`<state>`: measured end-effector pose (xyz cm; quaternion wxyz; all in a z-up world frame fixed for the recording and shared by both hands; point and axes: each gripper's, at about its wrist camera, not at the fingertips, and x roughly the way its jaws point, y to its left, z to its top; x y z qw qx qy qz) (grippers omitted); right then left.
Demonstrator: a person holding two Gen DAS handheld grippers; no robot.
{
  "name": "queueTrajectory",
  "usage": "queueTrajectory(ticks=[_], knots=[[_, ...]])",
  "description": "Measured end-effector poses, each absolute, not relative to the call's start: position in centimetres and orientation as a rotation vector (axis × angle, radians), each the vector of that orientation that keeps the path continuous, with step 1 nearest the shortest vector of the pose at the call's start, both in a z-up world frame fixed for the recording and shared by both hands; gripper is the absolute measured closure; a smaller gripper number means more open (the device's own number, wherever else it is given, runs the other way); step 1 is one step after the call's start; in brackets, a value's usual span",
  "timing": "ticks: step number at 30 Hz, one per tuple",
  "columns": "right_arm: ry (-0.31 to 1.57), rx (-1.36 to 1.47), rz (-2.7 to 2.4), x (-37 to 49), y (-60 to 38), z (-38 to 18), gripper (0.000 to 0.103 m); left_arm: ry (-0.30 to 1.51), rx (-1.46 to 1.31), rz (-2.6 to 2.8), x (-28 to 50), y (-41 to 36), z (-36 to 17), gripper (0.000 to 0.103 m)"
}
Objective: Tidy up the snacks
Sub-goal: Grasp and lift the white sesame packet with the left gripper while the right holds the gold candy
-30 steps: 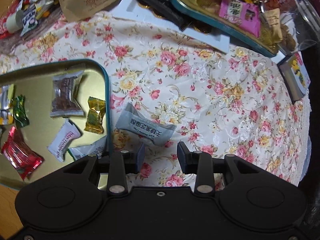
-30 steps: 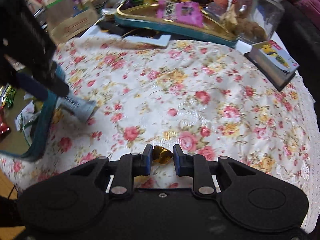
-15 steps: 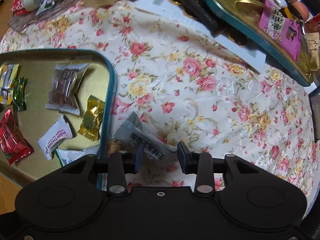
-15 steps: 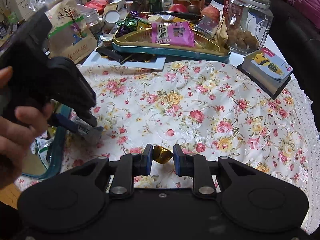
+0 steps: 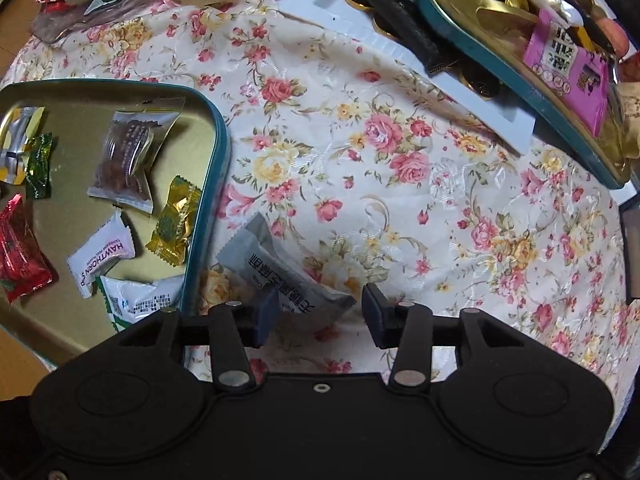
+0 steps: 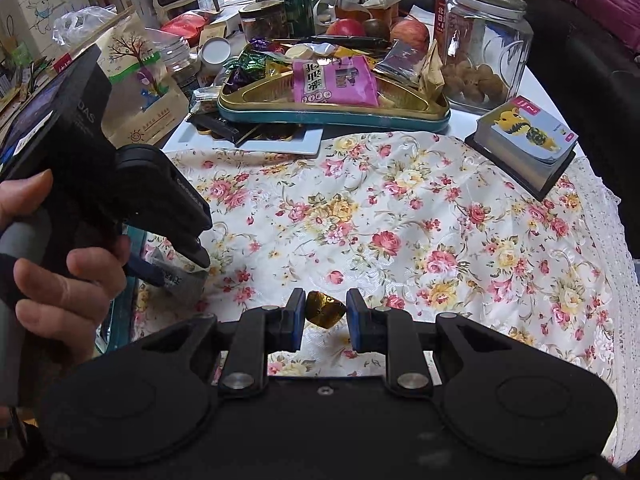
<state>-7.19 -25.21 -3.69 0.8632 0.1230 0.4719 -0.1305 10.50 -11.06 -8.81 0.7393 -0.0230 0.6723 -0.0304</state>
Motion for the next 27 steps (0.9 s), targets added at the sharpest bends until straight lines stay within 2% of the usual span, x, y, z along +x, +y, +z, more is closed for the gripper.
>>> queueTrajectory(ticks=[17,19,20,21,27], knots=[[0.967,0.257,-0.272,-7.3,-25.1,-3.2,0.08,1.496,0.013,-0.049,12.2,-13.2,-11.2,0.05],[0.97,0.256,-0.277,-7.3,-25.2,-3.2,0.08,1.477,0.049,-0.079,12.3,-13.7,-11.1,0.061],[0.973,0.255,-0.279,-7.3,-25.2,-3.3,0.08,1.473,0.069,-0.106,12.4,-14.2,-11.0,0.081],[0.976,0.255,-0.282,-7.3,-25.3,-3.3,0.08,1.479,0.086,-0.13,12.4,-14.6,-11.0,0.093],[1.029,0.294,-0.324,-7.5,-26.6,-4.5,0.08,1.507,0.19,-0.286,10.9,-16.1,-11.3,0.096]])
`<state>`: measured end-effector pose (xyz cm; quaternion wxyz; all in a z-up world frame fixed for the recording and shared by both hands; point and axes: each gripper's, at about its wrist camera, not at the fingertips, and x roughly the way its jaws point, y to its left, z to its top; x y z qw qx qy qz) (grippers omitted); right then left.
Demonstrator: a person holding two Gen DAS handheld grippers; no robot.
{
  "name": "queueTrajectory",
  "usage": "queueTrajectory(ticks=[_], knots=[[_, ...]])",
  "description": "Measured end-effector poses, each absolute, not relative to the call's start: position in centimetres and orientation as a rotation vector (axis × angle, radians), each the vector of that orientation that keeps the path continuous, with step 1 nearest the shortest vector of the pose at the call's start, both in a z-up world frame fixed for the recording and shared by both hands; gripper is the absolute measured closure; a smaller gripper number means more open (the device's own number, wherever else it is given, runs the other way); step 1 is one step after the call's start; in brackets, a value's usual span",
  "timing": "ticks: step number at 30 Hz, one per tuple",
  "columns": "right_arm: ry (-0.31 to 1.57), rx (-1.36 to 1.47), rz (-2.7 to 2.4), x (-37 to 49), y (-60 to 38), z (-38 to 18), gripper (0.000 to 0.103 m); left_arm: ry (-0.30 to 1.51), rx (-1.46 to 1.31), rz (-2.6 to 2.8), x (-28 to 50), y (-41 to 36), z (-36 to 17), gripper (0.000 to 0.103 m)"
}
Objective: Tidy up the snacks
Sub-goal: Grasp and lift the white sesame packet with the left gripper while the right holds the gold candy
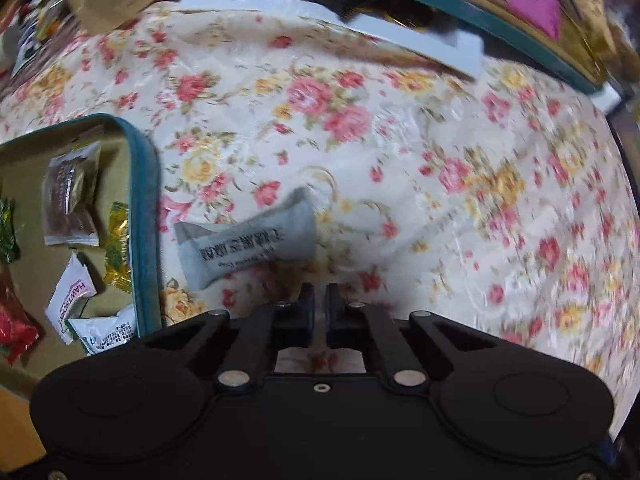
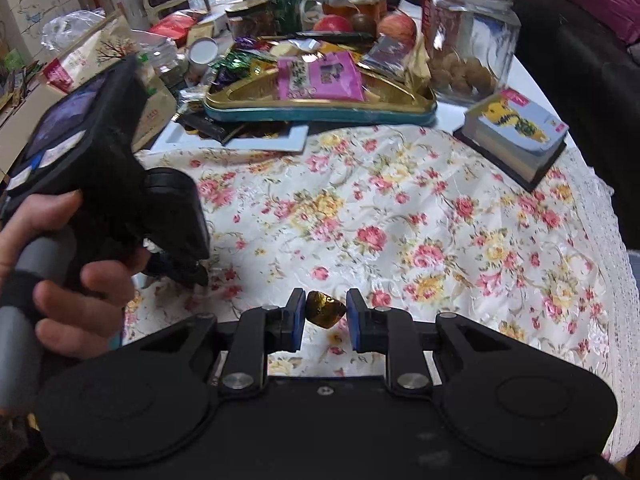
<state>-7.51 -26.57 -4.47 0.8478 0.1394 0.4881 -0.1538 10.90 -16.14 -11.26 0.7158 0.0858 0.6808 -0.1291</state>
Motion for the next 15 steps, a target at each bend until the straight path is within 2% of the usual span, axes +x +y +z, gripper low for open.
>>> queueTrajectory(ticks=[2,4,6,9,15], knots=[[1.048,0.316,-0.346,-7.6,-27.1,-4.9,0.079,1.511,0.252,-0.359,10.1,-16.6,-10.9,0.095],[1.052,0.335,-0.361,-7.7,-27.5,-5.0,0.079,1.428,0.336,-0.428,9.4,-17.1,-9.5,0.084],[1.045,0.346,-0.364,-7.8,-27.7,-4.8,0.079,1.336,0.422,-0.462,9.2,-17.2,-8.1,0.079],[1.034,0.348,-0.353,-7.6,-27.6,-4.3,0.079,1.287,0.501,-0.507,10.5,-16.7,-7.0,0.066],[1.026,0.336,-0.307,-7.4,-26.8,-3.5,0.079,1.255,0.657,-0.67,10.8,-14.0,-6.1,0.063]])
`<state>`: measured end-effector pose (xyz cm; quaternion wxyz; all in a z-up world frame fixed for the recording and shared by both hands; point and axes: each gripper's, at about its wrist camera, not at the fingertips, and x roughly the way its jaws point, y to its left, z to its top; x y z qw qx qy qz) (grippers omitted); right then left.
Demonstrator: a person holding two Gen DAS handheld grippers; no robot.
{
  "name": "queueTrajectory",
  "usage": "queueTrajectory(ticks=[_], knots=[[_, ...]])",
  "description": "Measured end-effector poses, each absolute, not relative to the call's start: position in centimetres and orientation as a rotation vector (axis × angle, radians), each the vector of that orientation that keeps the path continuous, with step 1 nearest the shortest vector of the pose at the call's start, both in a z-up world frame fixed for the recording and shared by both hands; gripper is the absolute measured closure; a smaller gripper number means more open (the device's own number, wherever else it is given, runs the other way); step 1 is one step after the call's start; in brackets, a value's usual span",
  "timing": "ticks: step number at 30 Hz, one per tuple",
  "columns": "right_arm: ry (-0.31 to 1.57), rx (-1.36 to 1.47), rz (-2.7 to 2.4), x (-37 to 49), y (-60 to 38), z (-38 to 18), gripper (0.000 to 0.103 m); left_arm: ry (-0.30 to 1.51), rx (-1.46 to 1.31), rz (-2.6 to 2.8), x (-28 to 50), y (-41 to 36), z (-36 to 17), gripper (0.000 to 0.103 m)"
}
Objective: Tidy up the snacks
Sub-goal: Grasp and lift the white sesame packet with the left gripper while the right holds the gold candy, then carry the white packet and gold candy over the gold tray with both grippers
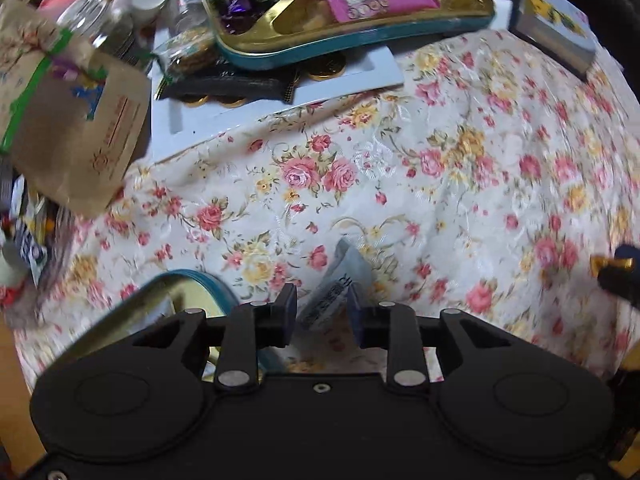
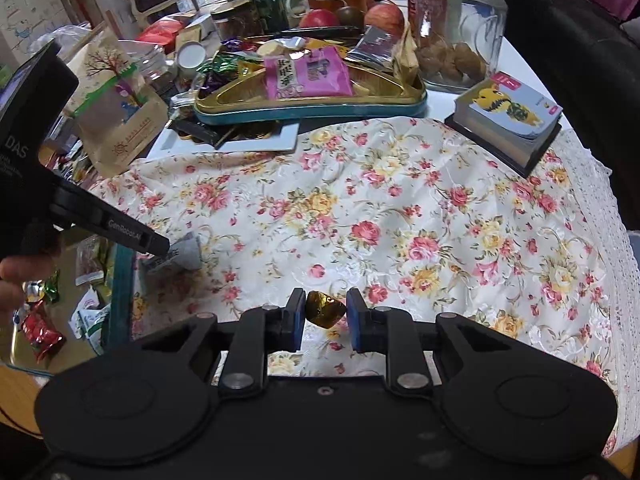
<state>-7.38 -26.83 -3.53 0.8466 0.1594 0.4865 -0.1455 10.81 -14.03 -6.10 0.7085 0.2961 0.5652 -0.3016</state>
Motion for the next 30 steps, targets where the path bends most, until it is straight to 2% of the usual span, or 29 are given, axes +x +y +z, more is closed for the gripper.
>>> queueTrajectory(ticks=[2,10,14,15,18,25,30], knots=[[1.032,0.334,-0.304,-7.3,-26.8,-3.6,0.079,1.235,0.706,-0.701,9.9,-13.0,-5.9,0.058],[1.051,0.367,-0.336,-7.2,-27.4,-4.2,0.079,1.145,0.843,-0.701,8.4,-14.7,-9.0,0.057],[1.062,0.369,-0.339,-7.1,-27.5,-4.5,0.079,1.221,0.785,-0.665,9.2,-15.0,-9.9,0.057],[1.069,0.366,-0.341,-7.1,-27.5,-4.7,0.079,1.254,0.765,-0.653,9.4,-15.1,-10.2,0.064],[1.1,0.372,-0.359,-7.1,-27.9,-5.3,0.079,1.289,0.692,-0.633,9.4,-15.3,-10.4,0.072],[1.182,0.486,-0.407,-7.4,-30.1,-7.5,0.079,1.449,0.456,-0.57,6.5,-16.2,-10.5,0.072],[1.231,0.512,-0.451,-7.8,-30.9,-9.5,0.079,1.486,0.446,-0.536,2.7,-16.6,-10.6,0.072]])
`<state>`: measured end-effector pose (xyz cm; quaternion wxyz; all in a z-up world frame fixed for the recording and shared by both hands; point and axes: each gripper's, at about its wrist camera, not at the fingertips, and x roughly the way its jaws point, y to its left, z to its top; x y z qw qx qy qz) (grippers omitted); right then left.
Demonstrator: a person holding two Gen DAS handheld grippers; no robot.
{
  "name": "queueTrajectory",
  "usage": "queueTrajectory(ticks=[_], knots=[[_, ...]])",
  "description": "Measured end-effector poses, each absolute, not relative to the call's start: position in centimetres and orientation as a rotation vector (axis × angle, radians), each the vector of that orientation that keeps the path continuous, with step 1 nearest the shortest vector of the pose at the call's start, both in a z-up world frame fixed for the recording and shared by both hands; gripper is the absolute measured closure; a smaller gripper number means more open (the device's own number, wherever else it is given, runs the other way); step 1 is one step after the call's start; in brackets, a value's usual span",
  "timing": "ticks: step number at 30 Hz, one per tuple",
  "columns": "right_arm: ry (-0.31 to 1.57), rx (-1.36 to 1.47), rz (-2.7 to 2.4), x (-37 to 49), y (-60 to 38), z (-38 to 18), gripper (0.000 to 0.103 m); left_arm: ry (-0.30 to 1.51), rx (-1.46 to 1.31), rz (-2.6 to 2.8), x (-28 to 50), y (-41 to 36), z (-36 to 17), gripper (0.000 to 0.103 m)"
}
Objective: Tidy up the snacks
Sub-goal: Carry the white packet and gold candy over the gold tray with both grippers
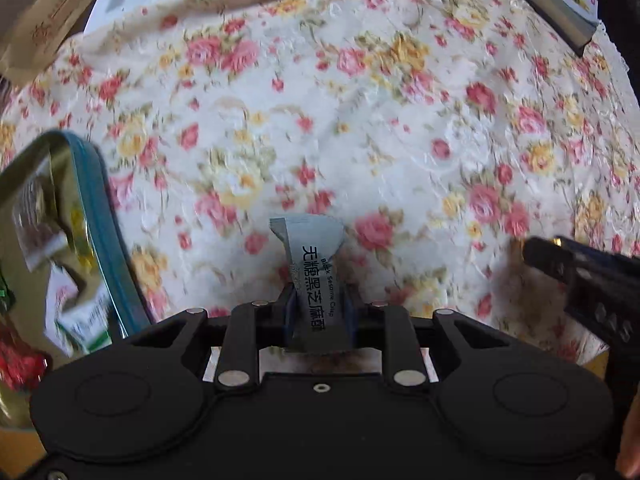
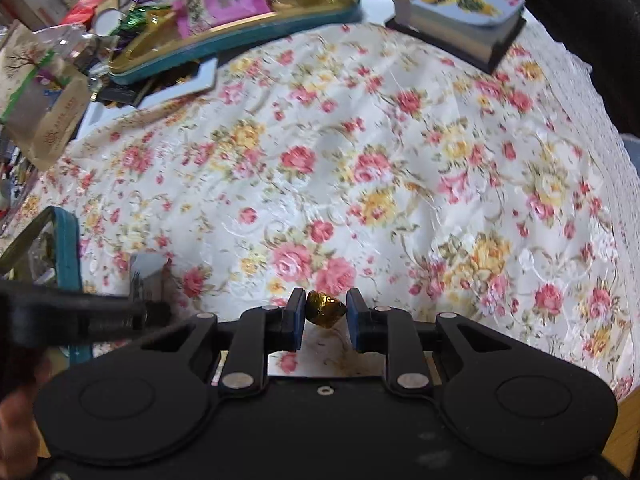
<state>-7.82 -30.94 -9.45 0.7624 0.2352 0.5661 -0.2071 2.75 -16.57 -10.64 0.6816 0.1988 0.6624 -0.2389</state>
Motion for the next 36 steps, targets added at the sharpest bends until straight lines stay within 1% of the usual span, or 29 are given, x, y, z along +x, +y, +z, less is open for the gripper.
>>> queueTrajectory(ticks=[5,11,14,18,25,28,36], knots=[[1.237,0.477,-0.477,-7.9,-31.0,-10.3,0.079,1.454,0.445,-0.507,1.4,-15.8,-10.9,0.067],[1.242,0.424,-0.479,-7.5,-30.5,-10.9,0.079,1.433,0.47,-0.52,1.1,-15.7,-11.1,0.067],[1.243,0.432,-0.489,-7.2,-30.6,-10.9,0.079,1.451,0.441,-0.513,1.5,-16.2,-10.8,0.076],[1.232,0.451,-0.491,-6.9,-30.5,-10.3,0.079,1.477,0.387,-0.503,2.8,-15.4,-9.9,0.076],[1.163,0.478,-0.445,-5.4,-29.0,-7.3,0.079,1.402,0.313,-0.444,4.8,-13.1,-5.4,0.076],[1.138,0.474,-0.416,-4.5,-27.9,-6.2,0.079,1.341,0.315,-0.387,5.4,-11.9,-3.0,0.076],[1.111,0.433,-0.367,-3.0,-25.1,-4.6,0.079,1.184,0.324,-0.254,7.1,-7.4,1.3,0.076]])
